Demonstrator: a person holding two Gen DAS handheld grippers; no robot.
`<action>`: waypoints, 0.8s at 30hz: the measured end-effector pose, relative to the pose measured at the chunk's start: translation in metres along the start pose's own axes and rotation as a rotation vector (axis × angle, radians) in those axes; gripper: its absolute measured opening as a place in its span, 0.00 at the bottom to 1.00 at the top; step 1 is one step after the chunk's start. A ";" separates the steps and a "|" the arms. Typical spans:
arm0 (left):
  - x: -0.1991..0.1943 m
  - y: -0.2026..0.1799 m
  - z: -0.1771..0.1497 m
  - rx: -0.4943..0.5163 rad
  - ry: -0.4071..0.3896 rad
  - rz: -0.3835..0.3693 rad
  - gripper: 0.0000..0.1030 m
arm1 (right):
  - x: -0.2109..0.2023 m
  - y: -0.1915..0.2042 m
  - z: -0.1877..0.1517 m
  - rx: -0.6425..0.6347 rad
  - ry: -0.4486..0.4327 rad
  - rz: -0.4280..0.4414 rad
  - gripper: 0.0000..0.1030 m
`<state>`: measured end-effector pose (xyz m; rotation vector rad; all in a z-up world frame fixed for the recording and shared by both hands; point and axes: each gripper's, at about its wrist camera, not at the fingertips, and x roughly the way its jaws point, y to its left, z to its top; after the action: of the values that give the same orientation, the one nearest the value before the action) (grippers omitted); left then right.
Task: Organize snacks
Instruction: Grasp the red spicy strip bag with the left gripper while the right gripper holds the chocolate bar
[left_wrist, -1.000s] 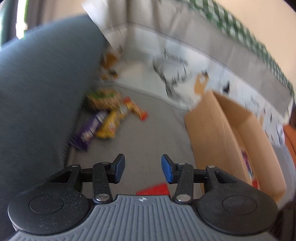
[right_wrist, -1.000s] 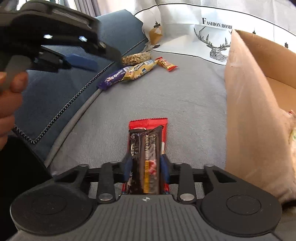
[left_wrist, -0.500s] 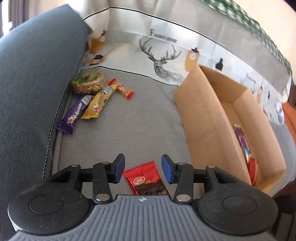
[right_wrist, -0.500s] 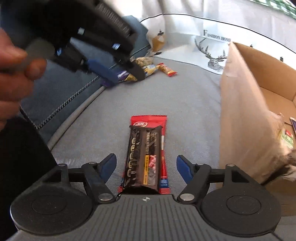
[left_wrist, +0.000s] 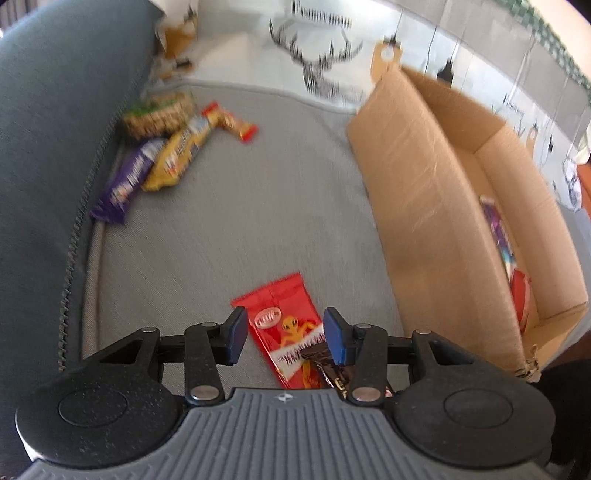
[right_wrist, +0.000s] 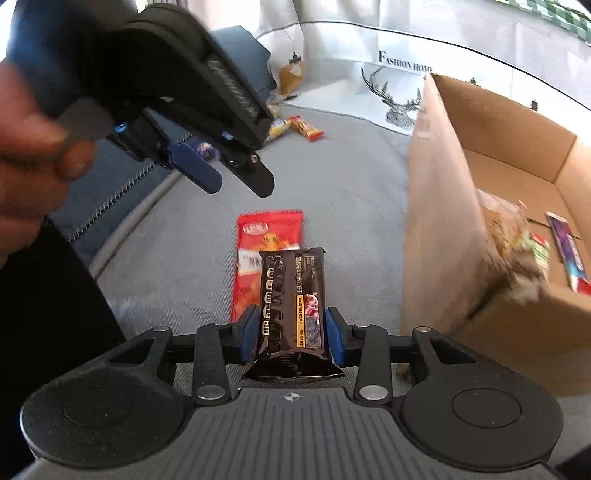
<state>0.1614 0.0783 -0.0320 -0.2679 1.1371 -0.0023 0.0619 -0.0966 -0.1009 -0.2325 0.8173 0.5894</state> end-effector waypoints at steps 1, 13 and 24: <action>0.005 -0.001 0.001 0.002 0.025 -0.004 0.54 | 0.000 0.001 -0.002 -0.003 0.011 -0.009 0.39; 0.046 -0.032 -0.001 0.108 0.192 0.032 0.66 | 0.015 -0.003 -0.009 0.027 0.101 -0.083 0.39; 0.055 -0.060 -0.010 0.238 0.126 0.217 0.47 | 0.024 -0.020 -0.005 0.128 0.118 -0.053 0.40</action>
<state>0.1834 0.0102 -0.0723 0.0685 1.2743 0.0373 0.0833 -0.1051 -0.1226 -0.1728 0.9564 0.4750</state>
